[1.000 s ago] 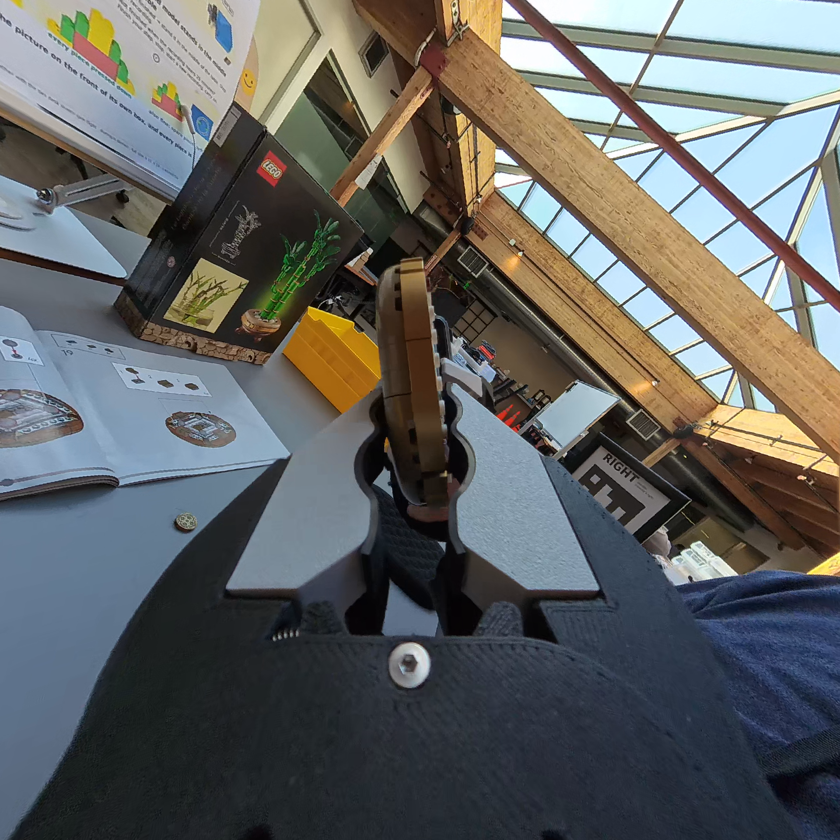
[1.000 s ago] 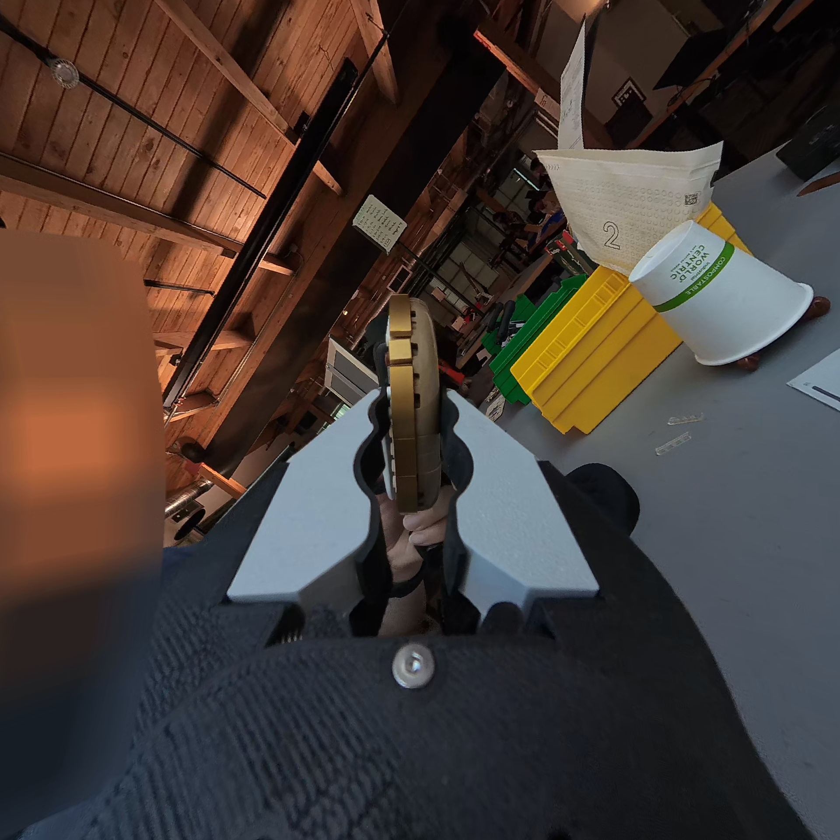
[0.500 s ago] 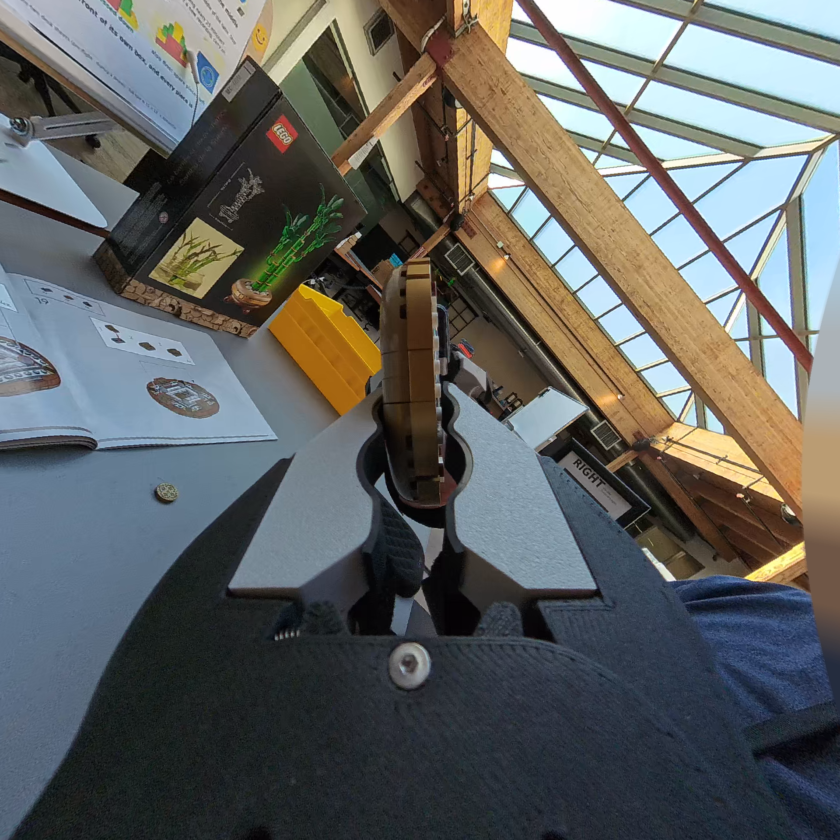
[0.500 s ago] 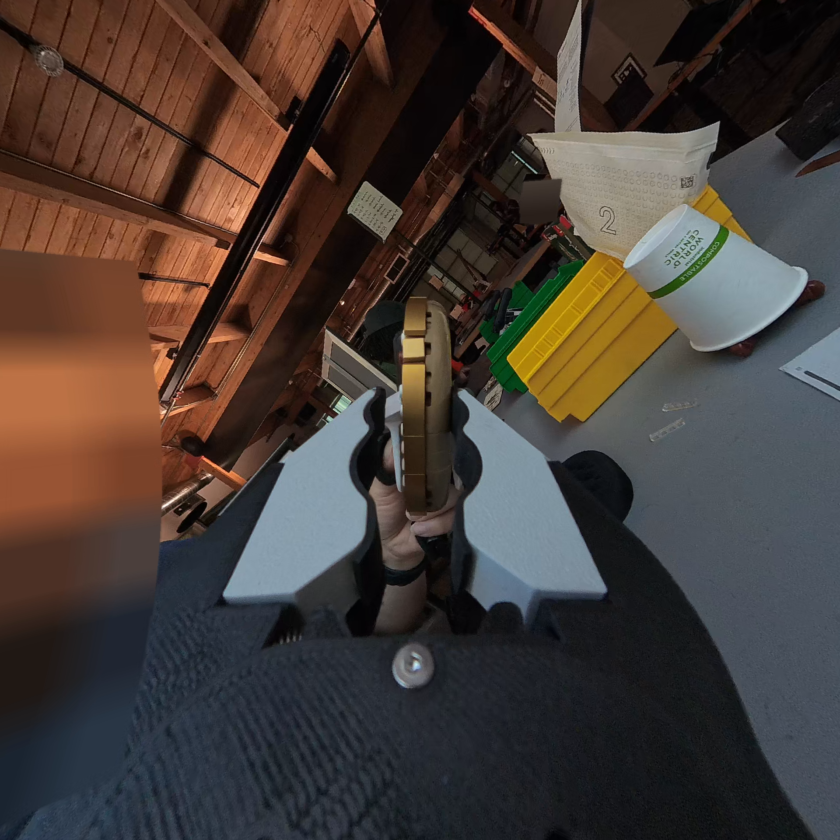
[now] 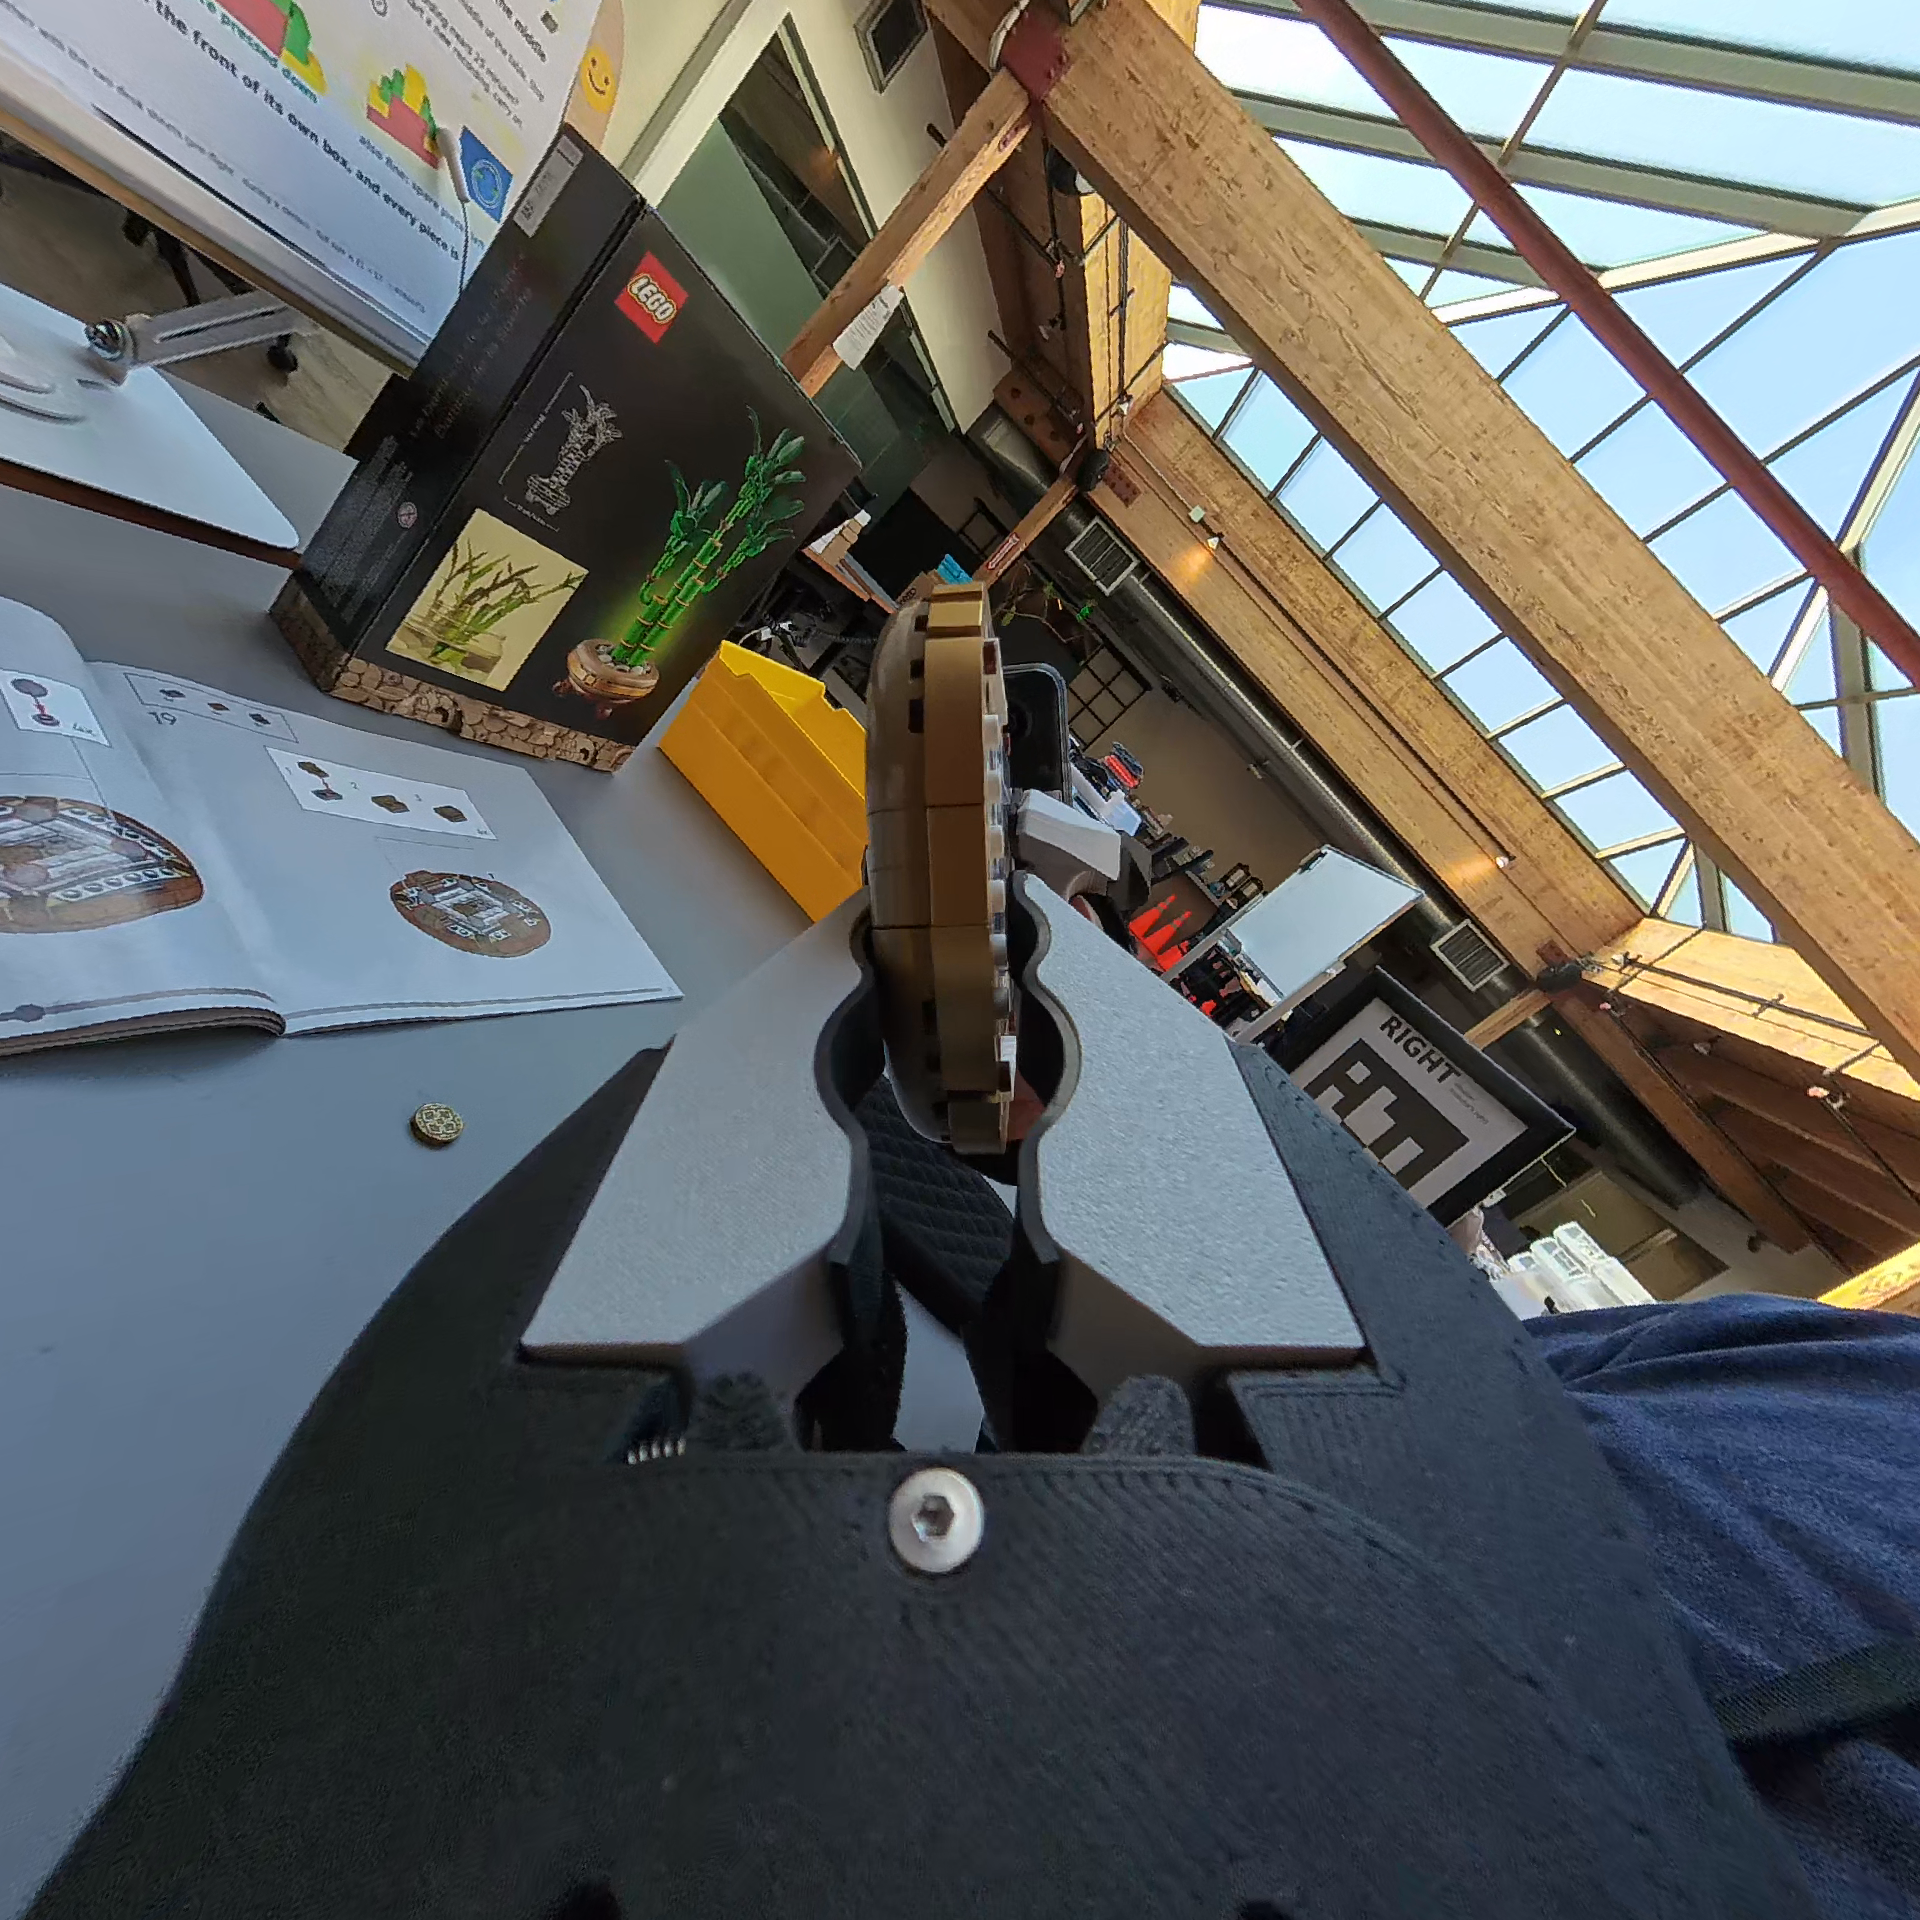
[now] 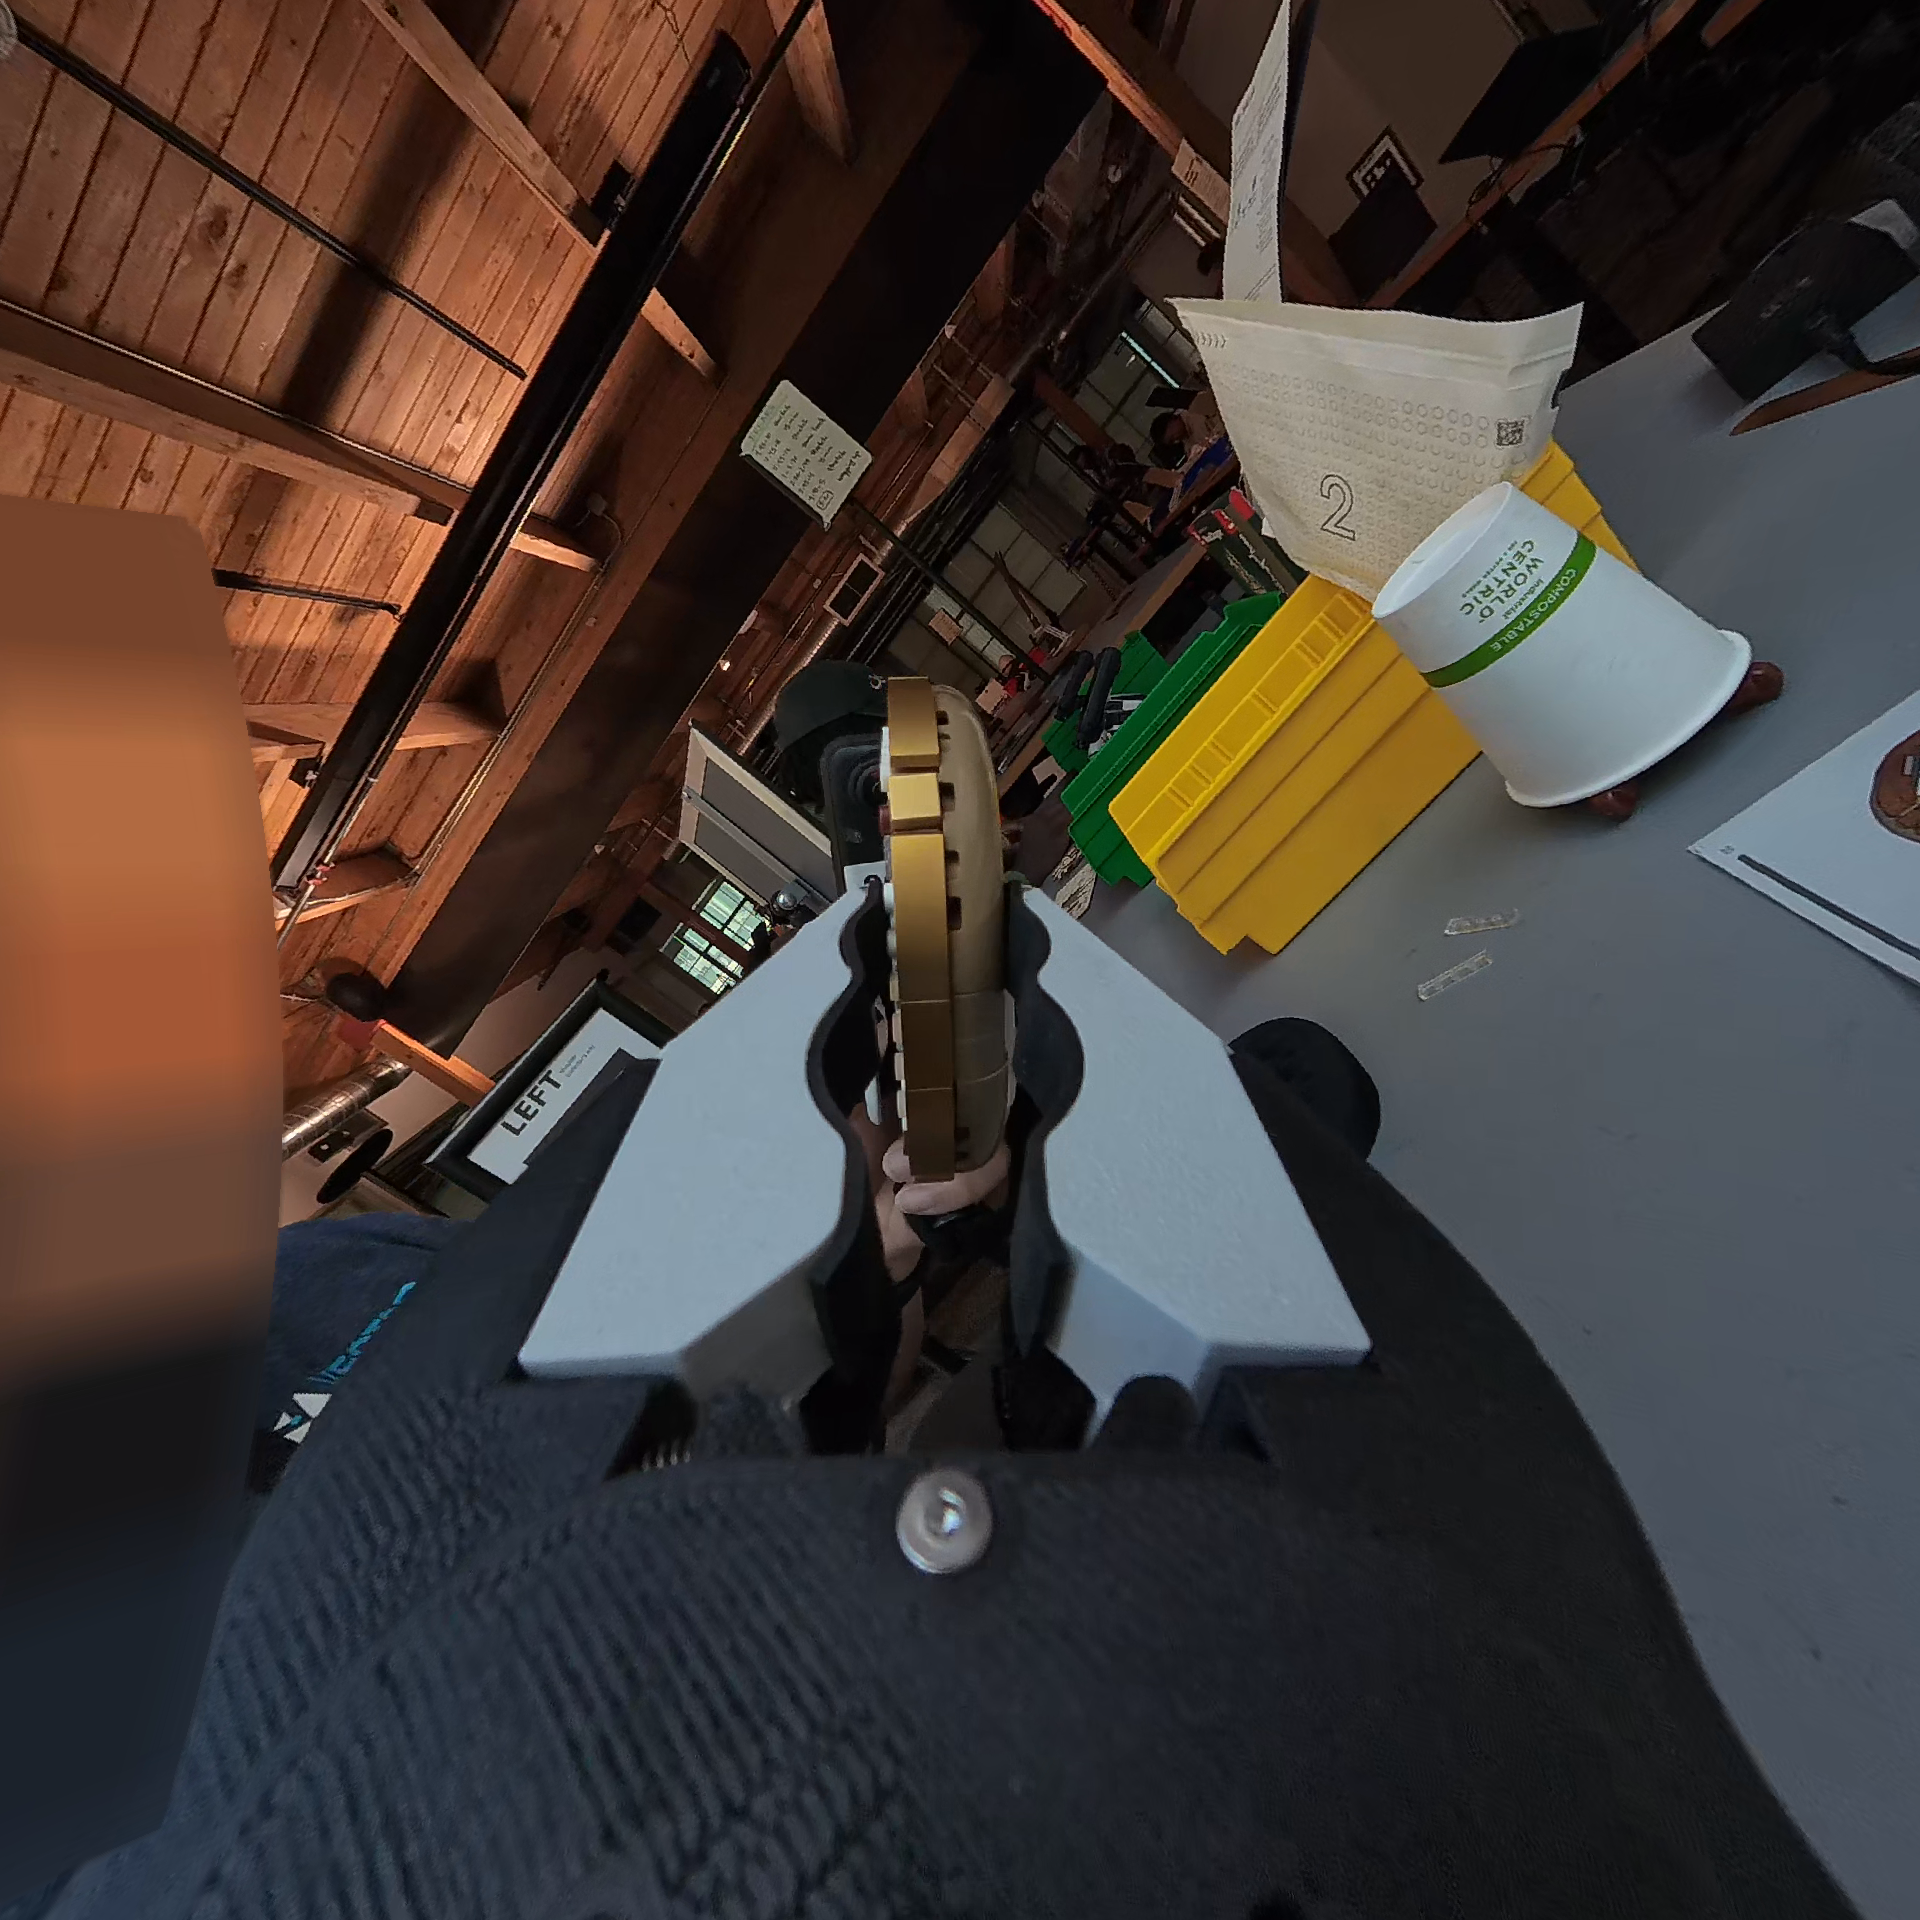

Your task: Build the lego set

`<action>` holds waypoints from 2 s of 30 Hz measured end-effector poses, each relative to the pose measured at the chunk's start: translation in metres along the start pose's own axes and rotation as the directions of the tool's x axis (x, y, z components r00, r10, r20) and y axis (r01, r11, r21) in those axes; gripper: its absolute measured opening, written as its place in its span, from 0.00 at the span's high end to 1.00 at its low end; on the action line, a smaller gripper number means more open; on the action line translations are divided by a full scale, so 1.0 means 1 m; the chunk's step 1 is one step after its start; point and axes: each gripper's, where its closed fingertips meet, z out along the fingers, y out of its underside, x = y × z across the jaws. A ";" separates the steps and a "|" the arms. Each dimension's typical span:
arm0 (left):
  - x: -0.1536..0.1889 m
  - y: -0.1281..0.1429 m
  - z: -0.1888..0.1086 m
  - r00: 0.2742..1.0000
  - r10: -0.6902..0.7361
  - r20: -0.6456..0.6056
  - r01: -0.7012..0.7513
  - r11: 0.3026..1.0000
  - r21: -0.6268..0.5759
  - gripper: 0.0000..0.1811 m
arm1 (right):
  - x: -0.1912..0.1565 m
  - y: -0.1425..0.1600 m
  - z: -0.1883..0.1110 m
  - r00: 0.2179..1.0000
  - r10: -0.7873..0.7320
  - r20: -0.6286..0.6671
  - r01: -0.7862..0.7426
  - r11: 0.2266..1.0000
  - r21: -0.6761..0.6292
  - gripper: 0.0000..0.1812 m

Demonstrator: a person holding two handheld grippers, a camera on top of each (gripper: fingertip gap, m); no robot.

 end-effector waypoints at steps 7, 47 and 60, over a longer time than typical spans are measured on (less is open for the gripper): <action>-0.005 -0.003 -0.003 1.000 -0.006 0.015 0.006 1.000 0.028 0.90 | 0.000 0.004 0.005 1.000 -0.023 -0.004 0.023 1.000 -0.002 0.84; 0.006 -0.015 -0.009 0.996 -0.070 -0.063 0.077 0.990 0.115 0.90 | -0.013 0.016 0.014 0.958 -0.278 -0.066 0.272 0.959 -0.077 0.83; 0.009 -0.017 -0.009 0.997 -0.054 -0.054 0.061 0.991 0.123 0.90 | -0.014 0.015 0.015 0.959 -0.279 -0.050 0.275 0.959 -0.069 0.87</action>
